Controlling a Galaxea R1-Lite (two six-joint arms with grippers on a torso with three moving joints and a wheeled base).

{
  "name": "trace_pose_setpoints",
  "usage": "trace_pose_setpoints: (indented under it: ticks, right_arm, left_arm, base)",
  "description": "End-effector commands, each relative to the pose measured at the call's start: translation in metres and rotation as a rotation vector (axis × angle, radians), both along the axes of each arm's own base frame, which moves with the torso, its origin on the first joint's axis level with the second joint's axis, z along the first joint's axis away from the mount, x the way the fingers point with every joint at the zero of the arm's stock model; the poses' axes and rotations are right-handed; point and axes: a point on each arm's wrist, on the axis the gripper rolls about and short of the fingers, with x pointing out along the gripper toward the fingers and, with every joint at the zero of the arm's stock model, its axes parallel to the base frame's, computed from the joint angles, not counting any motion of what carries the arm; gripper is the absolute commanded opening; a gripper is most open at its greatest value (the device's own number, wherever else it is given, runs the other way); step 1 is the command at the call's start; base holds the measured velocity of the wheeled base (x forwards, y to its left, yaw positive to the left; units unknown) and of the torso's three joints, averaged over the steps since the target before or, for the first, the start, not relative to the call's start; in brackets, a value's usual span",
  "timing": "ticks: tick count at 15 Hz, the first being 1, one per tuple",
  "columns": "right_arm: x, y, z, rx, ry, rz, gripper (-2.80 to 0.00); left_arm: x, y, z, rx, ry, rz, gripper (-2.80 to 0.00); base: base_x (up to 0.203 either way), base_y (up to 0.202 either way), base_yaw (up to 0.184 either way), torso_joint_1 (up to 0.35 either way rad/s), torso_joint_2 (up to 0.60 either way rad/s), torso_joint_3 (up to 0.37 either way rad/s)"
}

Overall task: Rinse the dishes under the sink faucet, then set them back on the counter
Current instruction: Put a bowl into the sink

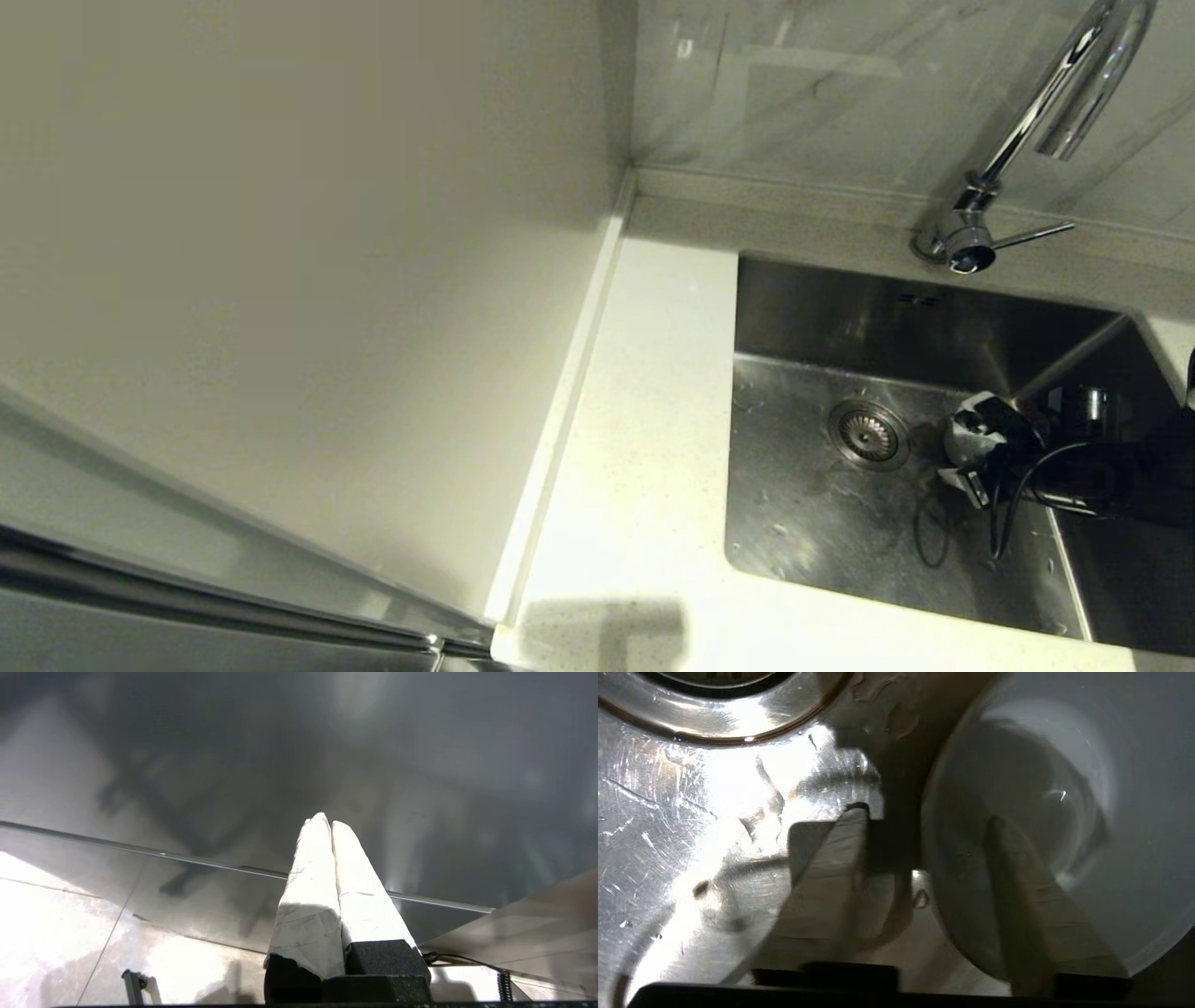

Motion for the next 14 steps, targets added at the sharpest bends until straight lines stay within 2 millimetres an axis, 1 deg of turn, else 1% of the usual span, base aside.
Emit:
trace_pose_setpoints:
  ticks: [1, 3, 5, 6, 8, 9, 11, 13, 14]
  right_arm:
    - [-0.002, 0.001, 0.013, -0.011, -0.028, 0.004, 0.0]
    - [-0.005, 0.002, 0.024, -0.018, -0.047, 0.006, 0.0]
    - [-0.009, 0.004, 0.041, -0.029, -0.08, 0.008, 0.0]
    - [-0.011, 0.006, 0.053, -0.035, -0.097, 0.008, 0.0]
    - [-0.023, 0.01, 0.086, -0.046, -0.127, 0.007, 0.0]
    - [-0.031, 0.012, 0.106, -0.052, -0.141, 0.004, 0.0]
    - [-0.054, 0.018, 0.147, -0.084, -0.152, -0.036, 0.0]
    - [-0.088, 0.028, 0.185, -0.136, -0.098, -0.128, 0.0]
    - [-0.107, 0.033, 0.2, -0.153, -0.055, -0.166, 0.0]
  left_arm:
    - [0.0, 0.0, -0.001, 0.0, 0.002, -0.001, -2.8]
    - [0.0, 0.0, -0.001, 0.0, 0.003, -0.001, -2.8]
    - [0.0, 0.0, -0.001, 0.0, 0.003, 0.0, -2.8]
    - [0.0, 0.0, -0.001, 0.0, 0.003, -0.001, -2.8]
    - [0.0, 0.0, -0.001, 0.0, 0.003, -0.001, -2.8]
    - [0.0, 0.0, -0.001, 0.0, 0.003, -0.001, -2.8]
    - [0.0, 0.0, -0.001, 0.0, 0.003, -0.001, -2.8]
    - [0.0, 0.0, -0.001, 0.0, 0.003, 0.0, -2.8]
    - [0.0, 0.0, 0.0, 0.0, 0.001, -0.001, -2.8]
  base:
    - [0.0, 0.0, 0.0, 0.0, 0.0, 0.0]
    - [0.0, 0.0, 0.0, 0.0, 0.0, 0.0]
    - [0.0, 0.0, 0.0, 0.0, 0.0, 0.0]
    - [0.0, 0.0, 0.0, 0.0, 0.0, 0.0]
    - [0.0, 0.0, 0.0, 0.0, 0.0, 0.0]
    - [0.0, 0.0, 0.0, 0.0, 0.0, 0.0]
    - [0.0, 0.0, 0.0, 0.0, 0.0, 0.0]
    - [0.0, 0.0, 0.0, 0.0, 0.0, 0.0]
    - [0.0, 0.0, 0.0, 0.0, 0.0, 0.0]
